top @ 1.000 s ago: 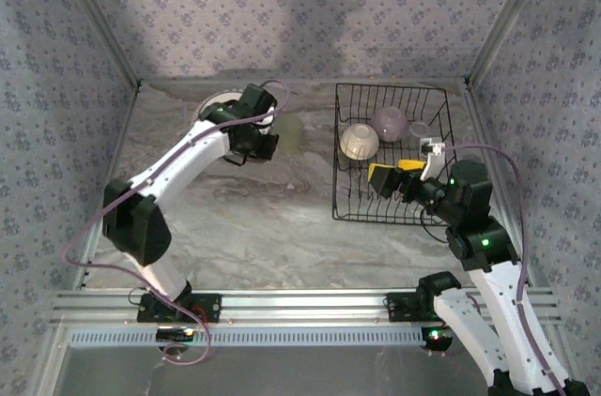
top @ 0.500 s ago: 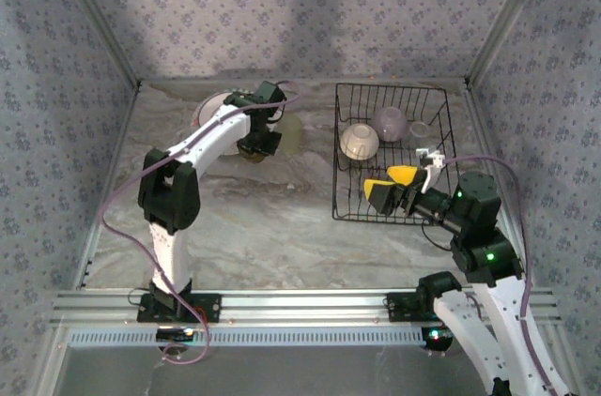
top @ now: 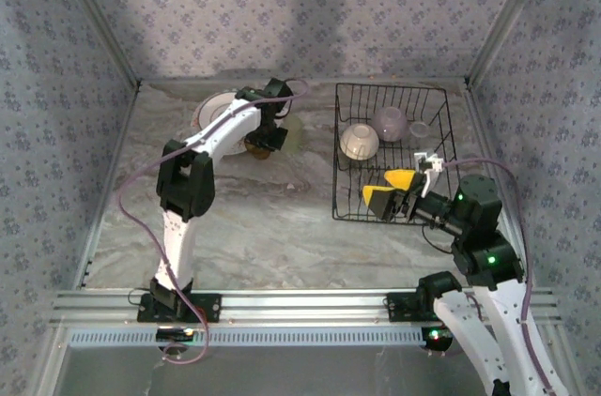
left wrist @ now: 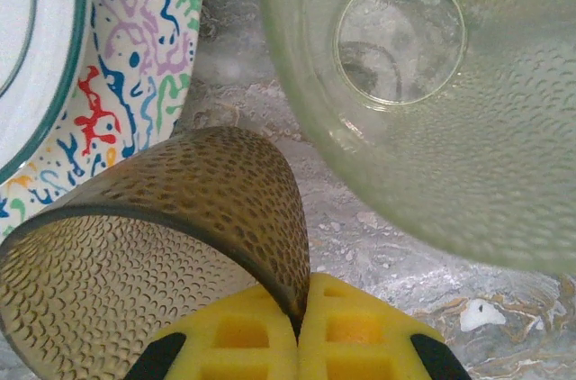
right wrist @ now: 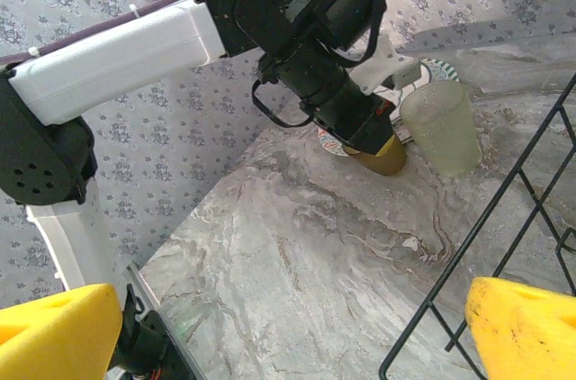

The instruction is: Unload the mixed dishes from the dish rack

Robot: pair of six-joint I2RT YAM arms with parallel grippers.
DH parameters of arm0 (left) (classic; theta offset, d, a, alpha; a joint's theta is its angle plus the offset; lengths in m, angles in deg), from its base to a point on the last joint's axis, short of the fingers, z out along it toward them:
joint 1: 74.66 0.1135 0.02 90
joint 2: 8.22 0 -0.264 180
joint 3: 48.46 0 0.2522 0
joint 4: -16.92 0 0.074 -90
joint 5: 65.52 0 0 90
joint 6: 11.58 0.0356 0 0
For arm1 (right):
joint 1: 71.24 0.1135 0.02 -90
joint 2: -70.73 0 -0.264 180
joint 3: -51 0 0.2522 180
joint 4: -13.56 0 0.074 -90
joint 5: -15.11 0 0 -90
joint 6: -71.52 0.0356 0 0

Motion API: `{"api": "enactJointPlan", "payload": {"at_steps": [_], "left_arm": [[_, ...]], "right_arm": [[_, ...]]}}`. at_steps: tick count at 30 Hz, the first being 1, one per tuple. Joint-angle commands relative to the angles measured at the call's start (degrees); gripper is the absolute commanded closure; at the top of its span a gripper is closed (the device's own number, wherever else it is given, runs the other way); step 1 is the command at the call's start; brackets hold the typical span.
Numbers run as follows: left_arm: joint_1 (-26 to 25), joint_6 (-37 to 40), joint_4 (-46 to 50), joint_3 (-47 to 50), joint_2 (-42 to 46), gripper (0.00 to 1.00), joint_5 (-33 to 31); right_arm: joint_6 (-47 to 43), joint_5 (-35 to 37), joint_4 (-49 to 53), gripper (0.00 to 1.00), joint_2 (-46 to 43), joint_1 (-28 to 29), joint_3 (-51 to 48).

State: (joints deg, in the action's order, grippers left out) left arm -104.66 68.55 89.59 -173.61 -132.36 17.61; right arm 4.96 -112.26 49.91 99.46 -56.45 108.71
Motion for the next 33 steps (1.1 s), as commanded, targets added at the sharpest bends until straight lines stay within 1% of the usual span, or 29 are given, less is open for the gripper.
{"api": "enactJointPlan", "payload": {"at_steps": [1,9,12,18,25,33], "left_arm": [[0.14,0.38,1.77,-2.69,-0.73,1.00,0.58],[0.17,0.38,1.98,-4.18,-2.16,0.93,1.33],[0.14,0.29,1.78,-4.27,-2.32,0.92,1.82],[0.14,0.60,3.00,-5.40,-3.36,0.94,2.15],[0.14,0.54,3.70,-6.42,-4.24,0.93,2.54],[0.03,0.55,4.00,-7.07,-4.47,0.80,2.76]], "right_arm": [[-0.91,-0.76,1.41,0.00,-0.86,0.33,0.09],[-0.80,-0.34,1.54,0.00,-0.95,0.33,-0.09],[-0.82,-0.23,1.75,0.00,-0.95,0.34,-0.10],[-0.89,0.08,2.16,0.00,-1.21,0.38,-0.17],[-1.11,0.27,2.67,0.00,-1.43,0.38,-0.18],[-1.27,0.32,3.11,0.00,-1.75,0.34,-0.02]]}}
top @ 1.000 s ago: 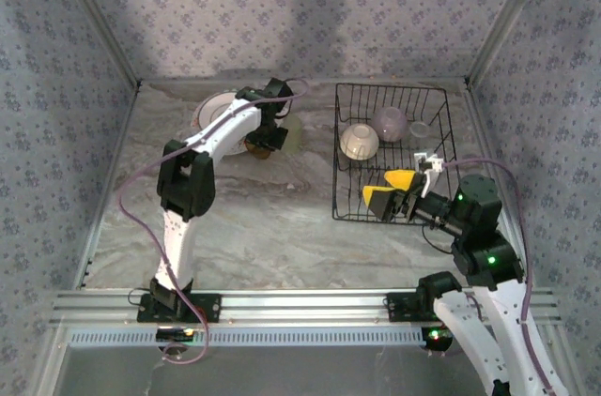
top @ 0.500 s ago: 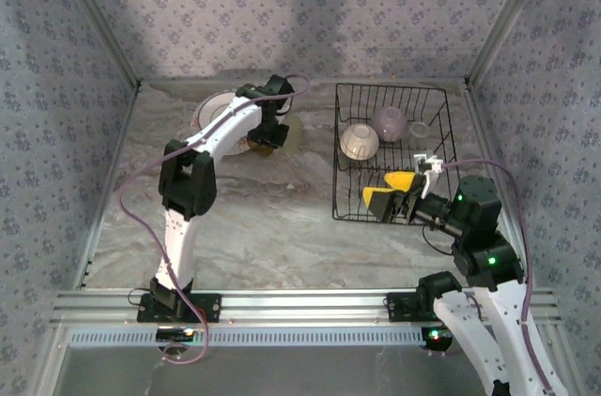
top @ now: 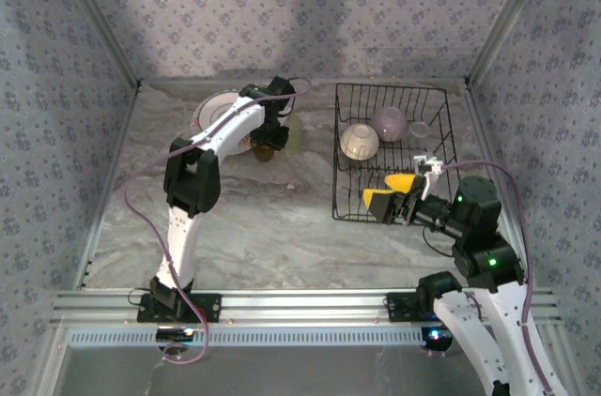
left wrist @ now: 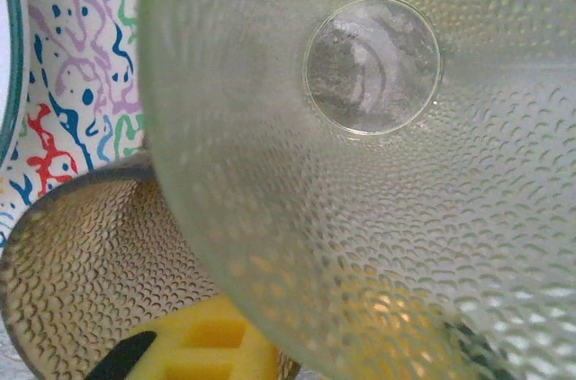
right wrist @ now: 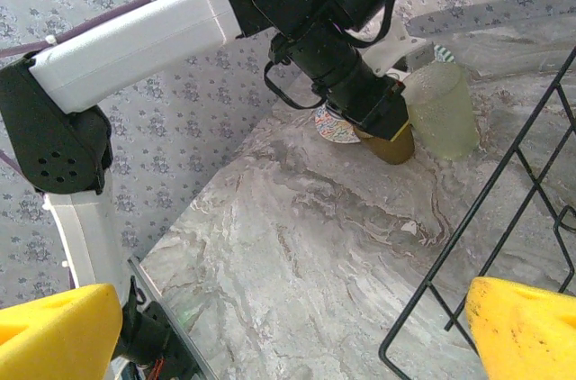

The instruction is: Unload the mixed dishes from the dish rack

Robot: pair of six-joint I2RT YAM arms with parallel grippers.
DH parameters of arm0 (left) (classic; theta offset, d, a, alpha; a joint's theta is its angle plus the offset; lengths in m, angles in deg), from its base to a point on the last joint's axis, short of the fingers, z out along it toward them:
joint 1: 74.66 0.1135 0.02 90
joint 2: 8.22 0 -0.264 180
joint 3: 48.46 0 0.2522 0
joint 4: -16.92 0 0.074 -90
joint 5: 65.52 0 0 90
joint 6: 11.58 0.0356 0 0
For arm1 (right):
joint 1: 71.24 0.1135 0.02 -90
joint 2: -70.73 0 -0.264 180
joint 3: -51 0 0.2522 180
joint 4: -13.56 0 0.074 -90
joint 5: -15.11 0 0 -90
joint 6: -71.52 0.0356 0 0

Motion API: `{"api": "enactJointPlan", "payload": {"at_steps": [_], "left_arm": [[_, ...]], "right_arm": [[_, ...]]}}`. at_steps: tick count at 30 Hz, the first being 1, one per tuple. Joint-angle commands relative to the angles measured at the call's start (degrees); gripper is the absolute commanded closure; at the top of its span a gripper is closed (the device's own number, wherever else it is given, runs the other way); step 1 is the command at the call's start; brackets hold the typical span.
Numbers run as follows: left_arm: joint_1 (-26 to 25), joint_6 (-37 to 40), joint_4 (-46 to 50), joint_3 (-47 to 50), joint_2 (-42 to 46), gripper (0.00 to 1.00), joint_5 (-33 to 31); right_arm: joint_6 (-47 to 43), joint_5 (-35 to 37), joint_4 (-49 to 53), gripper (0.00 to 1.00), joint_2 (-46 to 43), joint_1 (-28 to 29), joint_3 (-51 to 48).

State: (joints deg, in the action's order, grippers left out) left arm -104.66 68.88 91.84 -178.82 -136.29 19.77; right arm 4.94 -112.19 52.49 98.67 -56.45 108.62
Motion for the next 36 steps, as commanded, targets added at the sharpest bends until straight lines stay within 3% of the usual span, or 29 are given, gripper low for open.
{"api": "enactJointPlan", "payload": {"at_steps": [1,7,16,26,33,36], "left_arm": [[0.03,0.22,1.78,-1.88,-0.44,0.79,0.63],[0.01,0.21,1.55,-1.99,1.12,0.72,0.32],[-0.18,0.70,1.15,-0.89,7.42,0.54,-0.21],[-0.30,-0.26,-3.33,8.01,22.08,0.26,-1.59],[0.44,-4.24,-16.00,24.10,41.61,0.01,7.83],[1.21,-5.63,-21.23,31.34,49.33,0.01,13.78]], "right_arm": [[-1.23,0.29,0.60,0.00,-0.94,0.33,0.02],[-1.69,3.25,2.22,0.00,-1.23,0.34,0.42],[-2.86,12.82,7.11,0.00,-0.57,0.08,0.69],[-1.93,30.68,15.09,0.00,7.56,-1.28,6.36],[-4.01,39.00,14.83,0.00,17.44,-4.13,10.70],[-4.30,39.44,13.36,0.00,23.44,-6.05,12.85]]}}
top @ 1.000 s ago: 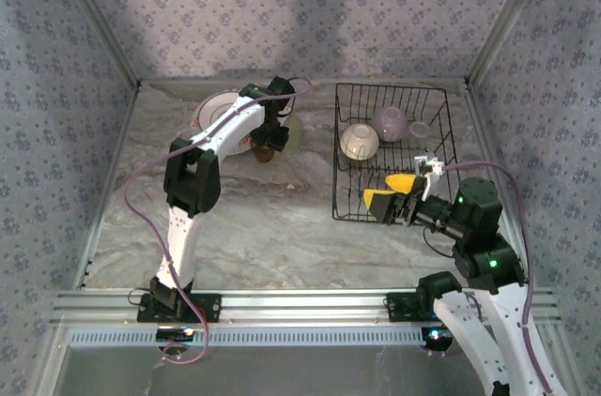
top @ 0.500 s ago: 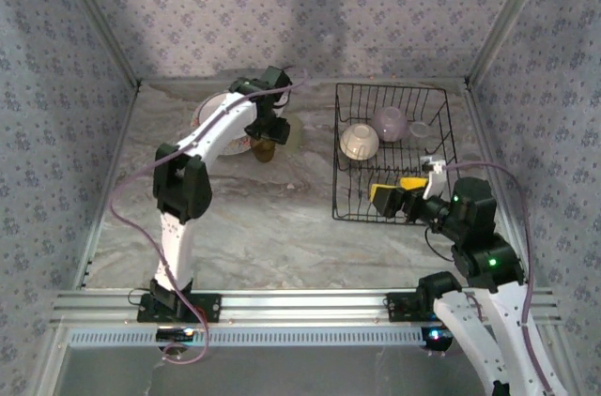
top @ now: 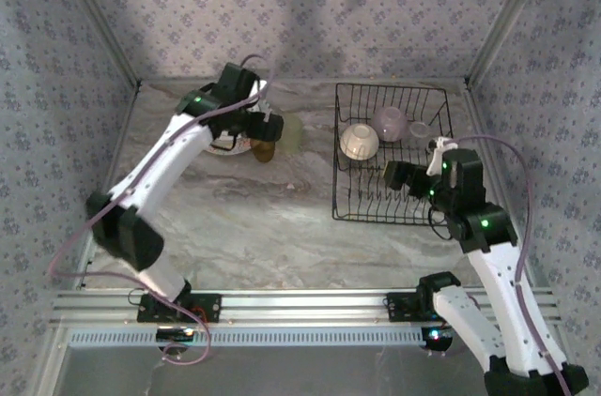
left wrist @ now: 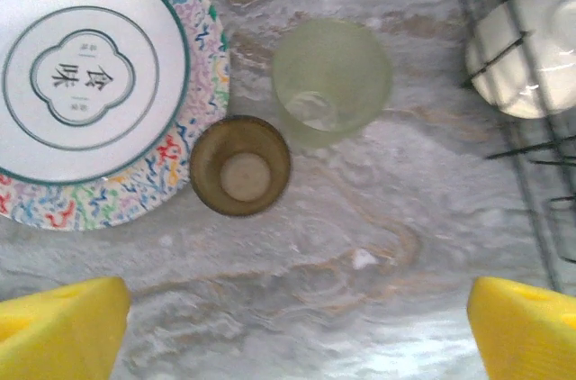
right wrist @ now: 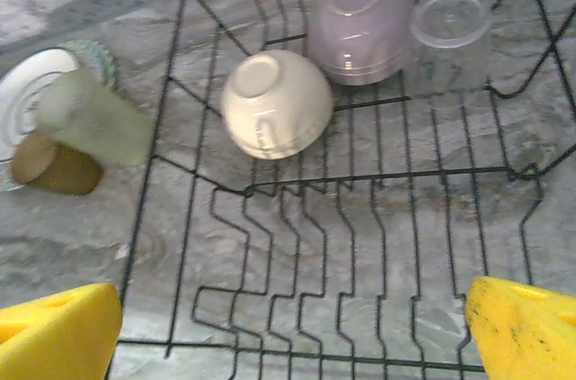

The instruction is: Unload the mixed dishes from the dish rack

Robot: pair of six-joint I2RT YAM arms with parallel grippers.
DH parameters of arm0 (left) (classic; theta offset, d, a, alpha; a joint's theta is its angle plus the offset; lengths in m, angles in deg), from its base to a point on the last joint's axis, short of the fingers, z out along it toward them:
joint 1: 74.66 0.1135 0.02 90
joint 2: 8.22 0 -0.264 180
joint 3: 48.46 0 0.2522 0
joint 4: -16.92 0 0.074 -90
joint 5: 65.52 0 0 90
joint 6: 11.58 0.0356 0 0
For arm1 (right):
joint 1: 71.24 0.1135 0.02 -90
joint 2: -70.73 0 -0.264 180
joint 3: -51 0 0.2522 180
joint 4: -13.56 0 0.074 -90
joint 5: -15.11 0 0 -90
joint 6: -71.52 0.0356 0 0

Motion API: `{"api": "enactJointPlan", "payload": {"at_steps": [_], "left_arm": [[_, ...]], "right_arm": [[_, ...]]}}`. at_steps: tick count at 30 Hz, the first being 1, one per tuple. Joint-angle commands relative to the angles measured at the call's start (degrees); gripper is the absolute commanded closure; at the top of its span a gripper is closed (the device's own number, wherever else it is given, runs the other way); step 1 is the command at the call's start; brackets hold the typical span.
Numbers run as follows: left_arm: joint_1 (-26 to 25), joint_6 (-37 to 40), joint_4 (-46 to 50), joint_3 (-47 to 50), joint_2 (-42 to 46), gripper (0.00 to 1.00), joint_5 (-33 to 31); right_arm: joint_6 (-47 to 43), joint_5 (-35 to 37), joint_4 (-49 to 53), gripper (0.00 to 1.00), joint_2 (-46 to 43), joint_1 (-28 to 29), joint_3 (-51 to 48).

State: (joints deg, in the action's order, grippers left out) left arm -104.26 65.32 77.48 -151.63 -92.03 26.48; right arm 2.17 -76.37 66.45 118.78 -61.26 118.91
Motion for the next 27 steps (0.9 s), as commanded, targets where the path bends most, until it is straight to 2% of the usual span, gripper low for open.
{"api": "enactJointPlan", "payload": {"at_steps": [1,5,8,12,18,21,27], "left_arm": [[1.12,-2.47,-7.60,6.33,7.46,0.01,9.27],[1.49,-4.01,-14.65,14.87,16.81,0.01,14.78],[1.57,-6.47,-19.95,21.59,24.05,0.01,15.90],[1.60,-5.98,-21.18,26.68,31.01,0.01,20.14],[1.57,-3.72,-22.45,32.79,38.08,0.01,24.41],[1.57,-3.11,-23.87,33.49,40.06,0.01,26.84],[1.68,-3.42,-24.87,34.57,41.29,0.01,27.68]], "right_arm": [[-1.58,3.88,-0.87,0.00,5.59,-1.78,3.55],[-3.82,6.75,-2.87,0.00,13.27,-2.94,6.52],[-7.59,11.90,-3.01,0.00,19.67,-3.33,9.24],[-7.73,8.63,-3.83,0.00,27.21,-7.29,12.68],[-8.43,6.72,-4.06,0.02,37.02,-10.24,19.57],[-8.91,5.30,-2.72,0.04,42.26,-11.53,23.28],[-8.71,4.22,-1.50,0.06,49.46,-12.39,27.97]]}}
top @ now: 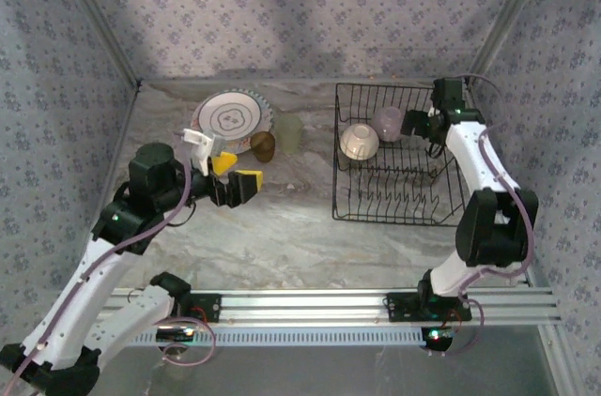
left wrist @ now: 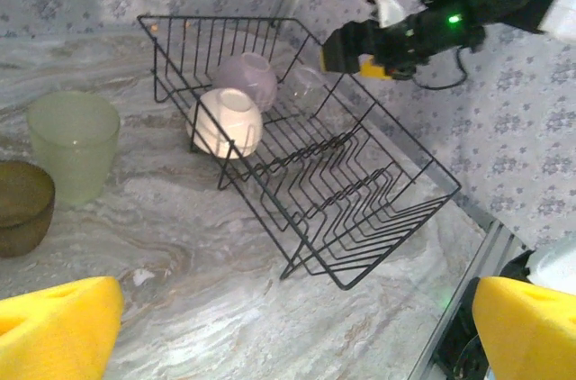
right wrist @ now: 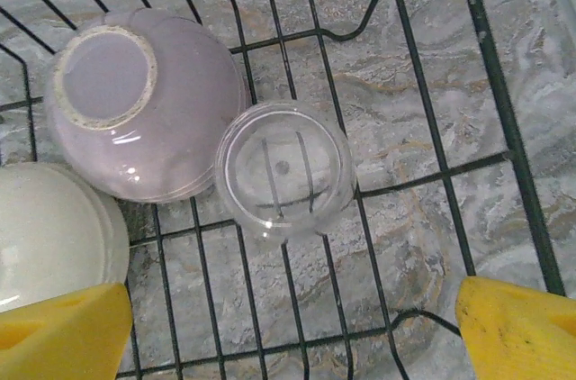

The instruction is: Unload the mixed dishes from the dish rack

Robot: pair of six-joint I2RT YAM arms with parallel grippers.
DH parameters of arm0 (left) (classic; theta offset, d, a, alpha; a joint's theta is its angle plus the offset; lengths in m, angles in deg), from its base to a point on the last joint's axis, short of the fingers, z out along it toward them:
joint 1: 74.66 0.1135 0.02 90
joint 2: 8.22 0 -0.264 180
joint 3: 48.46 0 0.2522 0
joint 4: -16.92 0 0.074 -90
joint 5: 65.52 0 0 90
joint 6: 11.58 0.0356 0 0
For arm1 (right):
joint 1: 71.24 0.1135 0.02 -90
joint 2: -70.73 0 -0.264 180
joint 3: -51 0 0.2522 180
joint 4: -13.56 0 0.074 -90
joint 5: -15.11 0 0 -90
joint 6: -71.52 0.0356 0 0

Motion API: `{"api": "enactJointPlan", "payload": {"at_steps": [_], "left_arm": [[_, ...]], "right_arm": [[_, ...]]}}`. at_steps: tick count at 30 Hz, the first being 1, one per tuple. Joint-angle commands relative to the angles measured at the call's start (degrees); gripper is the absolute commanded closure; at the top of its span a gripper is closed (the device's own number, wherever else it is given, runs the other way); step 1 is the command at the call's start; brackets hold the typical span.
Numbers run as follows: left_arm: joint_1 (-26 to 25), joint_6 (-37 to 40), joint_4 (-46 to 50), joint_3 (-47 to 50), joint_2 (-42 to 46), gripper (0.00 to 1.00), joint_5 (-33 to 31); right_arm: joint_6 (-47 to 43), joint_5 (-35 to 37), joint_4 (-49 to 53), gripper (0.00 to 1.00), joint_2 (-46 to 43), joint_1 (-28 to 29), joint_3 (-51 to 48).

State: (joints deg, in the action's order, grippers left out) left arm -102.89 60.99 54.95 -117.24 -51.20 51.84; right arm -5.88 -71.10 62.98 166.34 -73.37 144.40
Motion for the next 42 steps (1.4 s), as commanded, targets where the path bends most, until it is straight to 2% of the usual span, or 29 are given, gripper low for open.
{"api": "enactJointPlan", "payload": {"at_steps": [1,14,20,23,42], "left_arm": [[0.35,1.42,-1.85,0.01,0.52,0.01,2.23],[0.37,1.21,-2.13,0.53,1.77,0.01,1.27],[0.47,1.18,-2.26,0.62,1.65,0.01,1.30],[0.45,1.13,-2.22,0.62,1.54,0.01,1.39],[0.46,1.23,-1.95,0.55,1.39,0.01,1.30]], "right_arm": [[-0.57,-1.31,2.05,0.06,3.09,-0.33,2.98],[0.36,-0.90,3.77,0.15,12.15,-0.68,7.87],[0.57,-0.90,3.44,0.21,13.49,-0.76,8.79],[0.40,-0.72,3.90,0.29,14.31,-0.78,9.73],[0.61,0.96,3.86,0.41,15.82,-0.58,11.38]]}}
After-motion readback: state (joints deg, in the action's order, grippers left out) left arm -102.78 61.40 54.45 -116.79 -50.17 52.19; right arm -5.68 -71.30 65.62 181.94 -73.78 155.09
